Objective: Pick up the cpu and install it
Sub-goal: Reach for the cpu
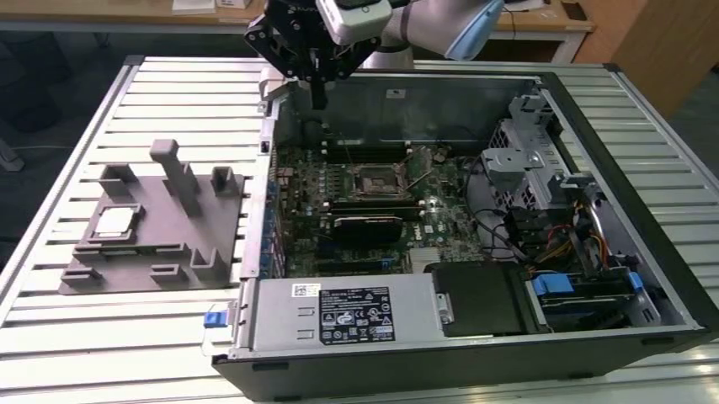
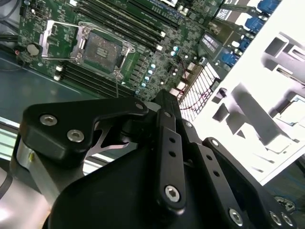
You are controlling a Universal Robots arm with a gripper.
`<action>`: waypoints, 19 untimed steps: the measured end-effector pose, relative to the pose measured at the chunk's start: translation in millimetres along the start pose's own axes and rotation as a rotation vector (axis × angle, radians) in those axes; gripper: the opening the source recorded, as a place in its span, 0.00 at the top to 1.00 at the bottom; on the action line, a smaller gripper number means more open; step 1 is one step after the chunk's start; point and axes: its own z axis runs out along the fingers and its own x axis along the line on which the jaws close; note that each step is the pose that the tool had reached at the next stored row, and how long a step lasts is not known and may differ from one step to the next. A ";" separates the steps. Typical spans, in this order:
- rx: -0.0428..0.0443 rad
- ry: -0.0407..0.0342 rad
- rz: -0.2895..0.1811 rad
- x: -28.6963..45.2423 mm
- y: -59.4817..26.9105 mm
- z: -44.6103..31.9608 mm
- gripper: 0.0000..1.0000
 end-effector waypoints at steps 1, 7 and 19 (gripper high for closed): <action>0.0000 0.0000 0.000 1.4 -0.1 0.0 0.89; 0.0000 0.0000 0.000 9.3 -0.7 -0.2 0.89; 0.0000 0.0000 0.000 30.4 -2.3 -0.8 0.89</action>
